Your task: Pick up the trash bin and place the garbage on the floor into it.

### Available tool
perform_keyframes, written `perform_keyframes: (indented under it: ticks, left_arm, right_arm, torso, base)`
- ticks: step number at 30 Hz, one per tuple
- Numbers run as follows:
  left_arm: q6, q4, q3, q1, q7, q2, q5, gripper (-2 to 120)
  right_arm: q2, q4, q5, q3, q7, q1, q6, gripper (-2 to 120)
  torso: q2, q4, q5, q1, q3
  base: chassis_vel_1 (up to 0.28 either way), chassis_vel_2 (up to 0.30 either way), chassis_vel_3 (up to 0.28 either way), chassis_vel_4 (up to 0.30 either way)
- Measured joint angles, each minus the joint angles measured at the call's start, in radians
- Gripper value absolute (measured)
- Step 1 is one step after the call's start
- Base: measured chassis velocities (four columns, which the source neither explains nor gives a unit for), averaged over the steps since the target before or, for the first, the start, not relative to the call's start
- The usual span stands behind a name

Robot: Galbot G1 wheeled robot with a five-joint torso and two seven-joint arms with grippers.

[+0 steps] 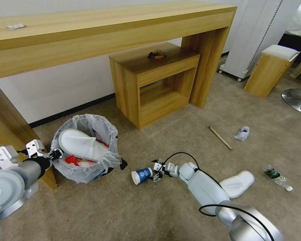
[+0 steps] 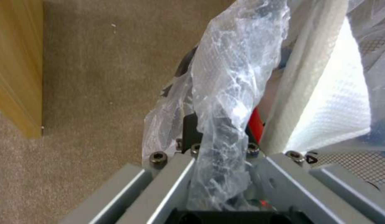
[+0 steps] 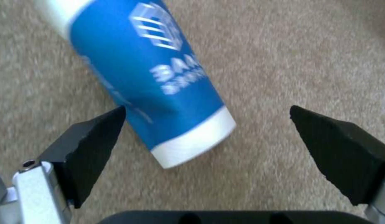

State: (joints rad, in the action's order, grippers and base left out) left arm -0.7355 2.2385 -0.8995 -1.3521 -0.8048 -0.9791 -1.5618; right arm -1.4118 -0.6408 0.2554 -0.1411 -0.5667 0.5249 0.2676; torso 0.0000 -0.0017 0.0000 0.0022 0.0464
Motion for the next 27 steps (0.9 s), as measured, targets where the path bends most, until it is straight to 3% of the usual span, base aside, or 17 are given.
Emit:
perform_keyframes:
  ticks: [27]
  left_arm:
    - [0.000, 0.027, -0.005, -0.024, 0.003, -0.009, 0.019, 0]
  right_arm:
    - [-0.052, 0.033, 0.036, -0.027, 0.052, 0.002, 0.019, 100]
  torso:
    - [0.000, 0.0000, 0.0000, 0.000, 0.000]
  base:
    - [0.000, 0.000, 0.000, 0.000]
